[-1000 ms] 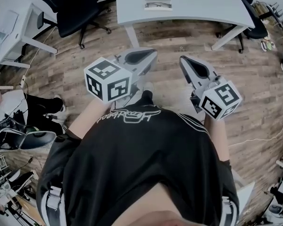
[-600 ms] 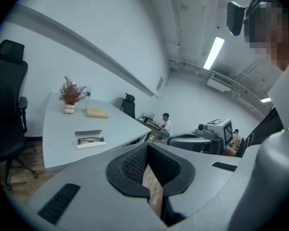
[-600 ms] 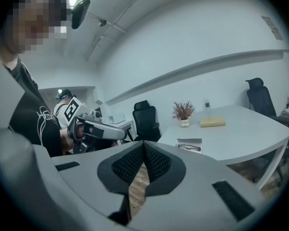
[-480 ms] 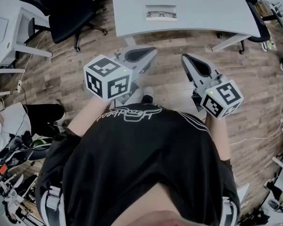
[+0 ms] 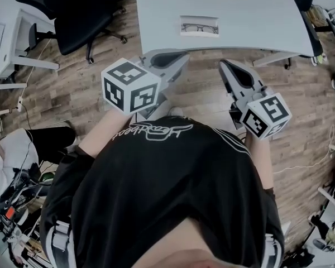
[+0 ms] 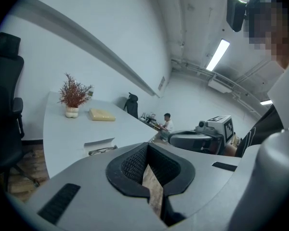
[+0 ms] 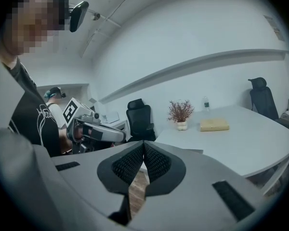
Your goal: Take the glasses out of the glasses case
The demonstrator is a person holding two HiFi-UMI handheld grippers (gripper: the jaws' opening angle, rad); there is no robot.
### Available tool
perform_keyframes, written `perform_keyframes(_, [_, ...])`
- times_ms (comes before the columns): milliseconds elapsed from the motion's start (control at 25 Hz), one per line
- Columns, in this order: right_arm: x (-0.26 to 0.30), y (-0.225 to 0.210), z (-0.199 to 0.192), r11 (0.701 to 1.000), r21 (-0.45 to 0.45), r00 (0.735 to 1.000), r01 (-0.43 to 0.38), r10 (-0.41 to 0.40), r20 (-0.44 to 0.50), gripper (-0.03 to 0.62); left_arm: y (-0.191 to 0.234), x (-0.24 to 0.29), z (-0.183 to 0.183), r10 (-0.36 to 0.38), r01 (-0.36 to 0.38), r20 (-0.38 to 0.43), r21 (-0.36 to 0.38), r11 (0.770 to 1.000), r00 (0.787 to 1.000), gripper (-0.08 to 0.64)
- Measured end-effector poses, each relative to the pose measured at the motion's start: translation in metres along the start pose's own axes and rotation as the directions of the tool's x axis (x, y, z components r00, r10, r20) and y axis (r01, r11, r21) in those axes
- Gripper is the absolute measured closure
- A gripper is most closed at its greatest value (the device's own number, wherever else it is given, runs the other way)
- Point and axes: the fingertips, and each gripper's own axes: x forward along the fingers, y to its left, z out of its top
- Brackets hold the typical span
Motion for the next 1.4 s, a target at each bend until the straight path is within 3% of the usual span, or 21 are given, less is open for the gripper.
perform_keyframes(360, [0.027, -0.015, -0.001, 1.000, -0.023, 0.999, -0.001, 0.000, -0.032, 0.583, 0.031, 0.007, -0.003, 0.022, -0.022, 0.000, -0.041, 0.999, 1.000, 0.554])
perform_keyframes(960, [0.077, -0.071, 0.011, 0.994, 0.011, 0.993, -0.111, 0.112, -0.042, 0.583, 0.080, 0.044, 0.015, 0.105, -0.105, -0.012, -0.068, 0.992, 0.994, 0.554])
perform_keyframes(1400, [0.130, -0.118, 0.009, 0.981, 0.044, 0.976, -0.190, 0.193, -0.103, 0.583, 0.134, 0.084, 0.025, 0.151, -0.155, -0.039, -0.138, 0.978, 0.988, 0.554])
